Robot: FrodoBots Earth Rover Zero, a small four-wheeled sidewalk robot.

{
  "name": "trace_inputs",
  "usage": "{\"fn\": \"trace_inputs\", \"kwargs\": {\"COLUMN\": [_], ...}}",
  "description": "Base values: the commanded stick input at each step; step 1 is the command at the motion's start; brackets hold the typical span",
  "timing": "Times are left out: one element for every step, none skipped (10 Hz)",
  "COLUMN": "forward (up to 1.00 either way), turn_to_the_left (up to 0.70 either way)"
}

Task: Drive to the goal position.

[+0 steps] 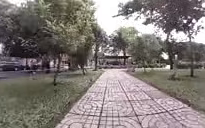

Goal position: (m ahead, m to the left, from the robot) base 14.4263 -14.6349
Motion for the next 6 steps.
{"fn": "trace_inputs", "kwargs": {"forward": [1.0, 1.0, 1.0, 1.0, 1.0, 1.0], "turn_to_the_left": [0.0, 0.0, 0.0, 0.0, 0.0, 0.0]}}
